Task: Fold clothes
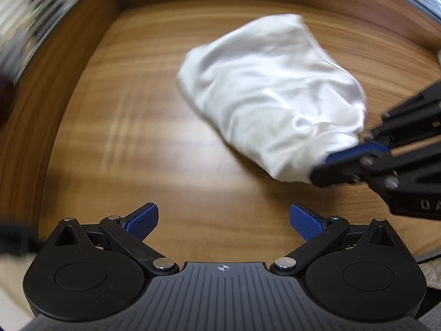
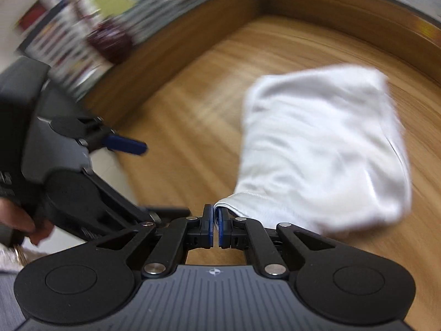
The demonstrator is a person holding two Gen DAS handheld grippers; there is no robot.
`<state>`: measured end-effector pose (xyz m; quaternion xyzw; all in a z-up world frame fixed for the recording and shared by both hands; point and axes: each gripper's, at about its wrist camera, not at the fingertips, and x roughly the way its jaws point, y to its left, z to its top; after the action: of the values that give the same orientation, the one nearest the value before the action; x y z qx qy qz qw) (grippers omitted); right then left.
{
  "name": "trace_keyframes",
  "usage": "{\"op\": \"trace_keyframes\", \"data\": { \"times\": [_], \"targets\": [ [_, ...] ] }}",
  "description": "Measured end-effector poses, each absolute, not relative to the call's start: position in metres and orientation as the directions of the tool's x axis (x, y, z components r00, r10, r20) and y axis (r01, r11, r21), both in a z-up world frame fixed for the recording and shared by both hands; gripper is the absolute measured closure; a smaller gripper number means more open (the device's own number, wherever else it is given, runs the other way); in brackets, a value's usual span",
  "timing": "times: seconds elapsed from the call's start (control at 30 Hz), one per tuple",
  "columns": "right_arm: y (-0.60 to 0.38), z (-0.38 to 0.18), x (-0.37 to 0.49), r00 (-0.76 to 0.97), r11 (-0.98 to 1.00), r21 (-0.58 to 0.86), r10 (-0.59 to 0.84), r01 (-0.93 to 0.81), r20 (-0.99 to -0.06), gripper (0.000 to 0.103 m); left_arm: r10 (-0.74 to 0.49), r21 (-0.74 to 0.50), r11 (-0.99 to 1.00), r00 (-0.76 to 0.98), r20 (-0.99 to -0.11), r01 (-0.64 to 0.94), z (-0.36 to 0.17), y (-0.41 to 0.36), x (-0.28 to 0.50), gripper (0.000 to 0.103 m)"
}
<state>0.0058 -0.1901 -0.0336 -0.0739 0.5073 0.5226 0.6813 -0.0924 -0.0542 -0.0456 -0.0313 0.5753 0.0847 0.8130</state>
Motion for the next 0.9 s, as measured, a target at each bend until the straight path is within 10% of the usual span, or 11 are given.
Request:
{"op": "trace_keyframes", "data": {
  "times": [0.5, 0.9],
  "targets": [
    [-0.182, -0.022, 0.014, -0.103, 0.072, 0.169, 0.548, -0.983, -0.830, 0.059, 0.183, 0.005, 0.876, 0.324, -0.928, -0.482, -0.071, -0.110, -0.142, 0.000],
    [-0.213, -0.066, 0.010, -0.082, -0.059, 0.064, 0.413, -0.996, -0.907, 0.048, 0.131, -0.042, 0.892, 0.346, -0.929, -0.451, -0.088, -0.131, -0.153, 0.000]
  ]
}}
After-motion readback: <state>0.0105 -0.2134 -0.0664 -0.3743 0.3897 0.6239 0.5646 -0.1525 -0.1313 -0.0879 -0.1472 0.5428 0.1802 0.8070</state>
